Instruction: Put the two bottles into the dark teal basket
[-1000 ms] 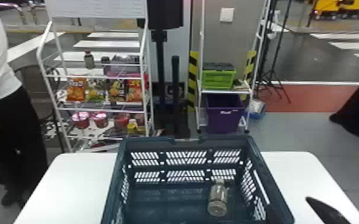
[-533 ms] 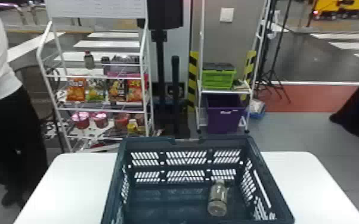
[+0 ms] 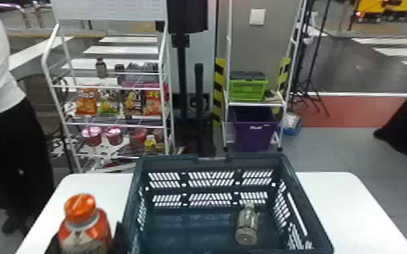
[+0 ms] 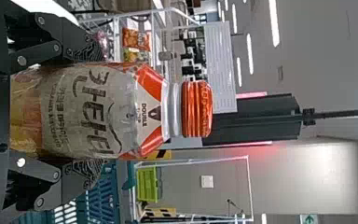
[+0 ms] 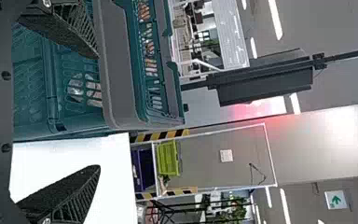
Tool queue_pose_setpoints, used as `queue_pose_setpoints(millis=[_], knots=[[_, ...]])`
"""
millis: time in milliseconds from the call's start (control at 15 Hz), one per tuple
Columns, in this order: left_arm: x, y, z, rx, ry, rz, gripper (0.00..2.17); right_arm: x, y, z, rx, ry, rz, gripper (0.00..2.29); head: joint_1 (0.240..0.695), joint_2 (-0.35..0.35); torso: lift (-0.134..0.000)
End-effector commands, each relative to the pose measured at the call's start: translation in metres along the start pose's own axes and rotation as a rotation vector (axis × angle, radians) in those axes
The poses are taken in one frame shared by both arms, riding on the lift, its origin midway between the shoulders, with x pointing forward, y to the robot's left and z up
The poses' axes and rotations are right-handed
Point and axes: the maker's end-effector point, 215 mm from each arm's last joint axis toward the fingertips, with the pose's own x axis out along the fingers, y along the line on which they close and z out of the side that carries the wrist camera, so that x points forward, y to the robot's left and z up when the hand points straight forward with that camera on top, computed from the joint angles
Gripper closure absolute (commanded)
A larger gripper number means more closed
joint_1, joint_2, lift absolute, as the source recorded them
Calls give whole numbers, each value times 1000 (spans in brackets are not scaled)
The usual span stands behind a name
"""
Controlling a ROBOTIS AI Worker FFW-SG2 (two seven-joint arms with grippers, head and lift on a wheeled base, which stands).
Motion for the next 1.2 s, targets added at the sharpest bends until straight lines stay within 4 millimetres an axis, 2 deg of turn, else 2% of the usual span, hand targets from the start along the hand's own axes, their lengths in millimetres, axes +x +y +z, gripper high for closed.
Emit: queue_pose_setpoints(millis=[0, 67, 200, 333, 467, 600, 733, 800, 1067, 1133], knots=[[33, -4, 15, 42, 43, -19, 2145, -2, -2, -1, -2, 3, -4, 39, 499, 0, 0], [46, -12, 15, 55, 72, -45, 2145, -2, -1, -2, 0, 5, -3, 39, 499, 0, 0], [68, -42, -7, 110, 214, -150, 2145, -5, -2, -3, 0, 9, -7, 39, 499, 0, 0], [84, -70, -8, 163, 250, -222, 2145, -8, -5, -1, -6, 4, -14, 39, 499, 0, 0], [97, -97, -17, 172, 316, -302, 2145, -9, -5, -1, -6, 6, -17, 43, 499, 0, 0], [108, -116, -21, 216, 354, -364, 2145, -12, -5, -4, -6, 13, -21, 43, 499, 0, 0], [117, -132, -36, 241, 441, -440, 2145, -13, -4, -4, -5, 14, -23, 46, 499, 0, 0], [125, -143, -38, 248, 459, -482, 2145, -15, -4, -5, -6, 17, -29, 46, 499, 0, 0], [139, -172, -76, 289, 639, -583, 2145, -23, -5, -4, -10, 6, -41, 46, 499, 0, 0], [136, -176, -93, 286, 718, -610, 2145, -25, -5, -3, -12, 0, -43, 46, 499, 0, 0]])
